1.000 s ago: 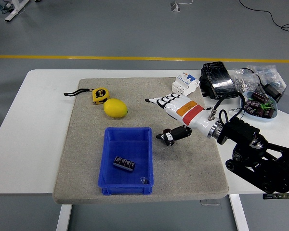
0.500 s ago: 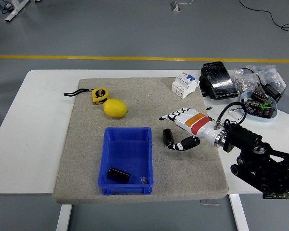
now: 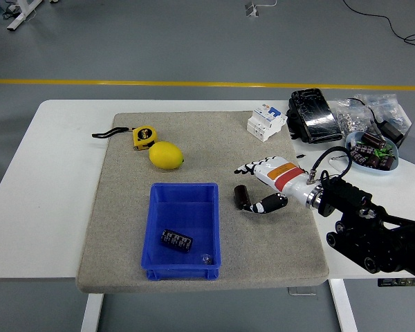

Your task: Pick up the battery,place it into the box

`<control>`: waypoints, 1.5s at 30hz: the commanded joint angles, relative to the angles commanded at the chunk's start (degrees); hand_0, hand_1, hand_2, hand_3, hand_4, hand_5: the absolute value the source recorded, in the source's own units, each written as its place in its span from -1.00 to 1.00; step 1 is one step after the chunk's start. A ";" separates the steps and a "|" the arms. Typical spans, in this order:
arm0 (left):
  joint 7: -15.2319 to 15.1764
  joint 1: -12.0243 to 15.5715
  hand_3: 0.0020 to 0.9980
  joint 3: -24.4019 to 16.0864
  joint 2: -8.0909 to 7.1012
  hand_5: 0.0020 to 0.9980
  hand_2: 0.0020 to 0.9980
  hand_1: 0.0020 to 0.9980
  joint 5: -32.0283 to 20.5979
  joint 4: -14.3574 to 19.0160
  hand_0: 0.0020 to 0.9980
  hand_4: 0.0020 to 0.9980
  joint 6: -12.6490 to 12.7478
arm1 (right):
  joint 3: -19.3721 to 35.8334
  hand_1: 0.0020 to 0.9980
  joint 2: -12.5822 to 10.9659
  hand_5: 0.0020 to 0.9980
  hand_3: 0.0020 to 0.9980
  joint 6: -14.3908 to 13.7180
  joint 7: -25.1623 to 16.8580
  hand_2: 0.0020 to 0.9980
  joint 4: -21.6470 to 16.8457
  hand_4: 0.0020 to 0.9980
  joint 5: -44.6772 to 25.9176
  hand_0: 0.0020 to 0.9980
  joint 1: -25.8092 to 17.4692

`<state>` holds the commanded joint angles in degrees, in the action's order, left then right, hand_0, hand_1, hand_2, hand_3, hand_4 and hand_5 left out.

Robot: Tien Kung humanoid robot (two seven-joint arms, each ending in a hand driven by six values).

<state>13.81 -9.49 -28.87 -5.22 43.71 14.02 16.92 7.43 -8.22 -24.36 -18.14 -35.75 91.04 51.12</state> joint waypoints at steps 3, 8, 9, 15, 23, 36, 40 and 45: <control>0.03 -0.06 0.17 -0.01 0.02 0.20 0.28 0.12 0.09 0.01 0.12 0.26 -0.03 | -0.23 0.30 0.38 -0.31 0.62 0.09 0.21 0.45 0.52 0.77 -0.25 0.37 -0.04; 0.02 -0.08 0.17 0.07 0.02 0.21 0.28 0.12 0.00 0.04 0.12 0.27 -0.06 | -0.72 0.28 1.13 -0.31 0.62 -0.06 0.39 0.44 1.29 0.76 -1.01 0.34 -0.21; 0.03 -0.09 0.17 0.06 0.03 0.21 0.28 0.12 0.02 0.04 0.12 0.27 -0.06 | -0.81 0.28 1.24 -0.31 0.62 -0.11 0.39 0.44 1.42 0.76 -1.13 0.34 -0.23; 0.21 -0.11 0.17 -0.09 0.06 0.21 0.28 0.12 0.42 0.14 0.12 0.27 -0.17 | -1.98 0.21 2.26 -0.32 0.62 -0.89 1.33 0.38 2.71 0.75 -2.20 0.19 -0.58; 0.13 -0.10 0.17 0.06 0.06 0.21 0.28 0.13 0.22 0.19 0.12 0.27 -0.20 | -2.52 0.13 2.26 -0.33 0.55 -1.98 1.71 0.27 3.02 0.70 -1.87 0.05 -0.76; 0.19 -0.10 0.17 -0.05 0.08 0.21 0.28 0.13 0.50 0.23 0.12 0.27 -0.32 | -2.85 -0.01 2.43 -0.32 0.40 -2.28 1.79 0.15 2.88 0.62 -1.25 -0.23 -0.87; 0.18 -0.14 0.17 -0.02 0.07 0.21 0.28 0.13 0.49 0.24 0.12 0.27 -0.31 | -2.89 -0.02 2.41 -0.33 0.37 -2.27 1.85 0.14 2.81 0.61 -1.13 -0.26 -0.89; 0.24 0.15 0.17 -0.21 0.07 0.21 0.28 0.13 0.71 0.23 0.12 0.27 -0.31 | -2.37 -0.04 2.18 -0.35 0.36 -2.53 1.85 0.11 2.48 0.59 -0.77 -0.29 -1.11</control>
<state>14.05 -9.34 -29.08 -5.15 44.42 14.25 16.61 5.06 -6.04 -26.89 -16.29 -33.27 90.27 50.02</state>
